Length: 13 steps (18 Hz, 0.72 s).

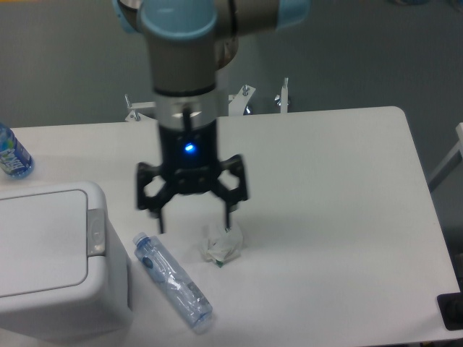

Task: Open the trash can
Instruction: 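Move the gripper over the white trash can lid and lower it, then press the gripper fingers down on the trash can lid's edge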

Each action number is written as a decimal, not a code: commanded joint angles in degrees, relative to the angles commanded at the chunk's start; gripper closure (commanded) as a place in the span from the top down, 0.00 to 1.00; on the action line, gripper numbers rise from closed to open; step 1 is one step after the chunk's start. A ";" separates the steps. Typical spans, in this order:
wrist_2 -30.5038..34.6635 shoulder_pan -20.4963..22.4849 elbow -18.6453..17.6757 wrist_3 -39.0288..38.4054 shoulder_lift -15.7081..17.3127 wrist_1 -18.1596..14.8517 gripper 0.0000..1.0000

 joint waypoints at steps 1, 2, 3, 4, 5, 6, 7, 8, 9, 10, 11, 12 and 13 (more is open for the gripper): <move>0.00 -0.53 -0.18 -0.26 0.00 0.00 1.00; 0.00 -1.14 -0.44 -0.53 0.00 0.00 1.00; -0.09 -1.58 -0.79 -0.70 0.09 0.00 1.00; -0.09 -2.02 -0.97 -0.97 0.17 0.00 1.00; -0.09 -2.37 -1.06 -1.41 0.09 0.00 1.00; -0.09 -2.55 -1.14 -1.84 0.09 0.00 1.00; -0.09 -2.82 -1.14 -2.20 0.00 0.00 1.00; -0.09 -2.90 -1.14 -2.37 0.00 0.00 1.00; -0.09 -2.91 -1.14 -2.46 -0.09 0.00 1.00; -0.09 -2.99 -1.23 -2.46 -0.09 0.00 1.00; -0.09 -2.99 -1.23 -2.46 -0.09 0.00 1.00; 0.00 -2.99 -1.32 -2.46 -0.09 0.00 1.00; 0.00 -2.99 -1.49 -2.46 -0.17 0.00 1.00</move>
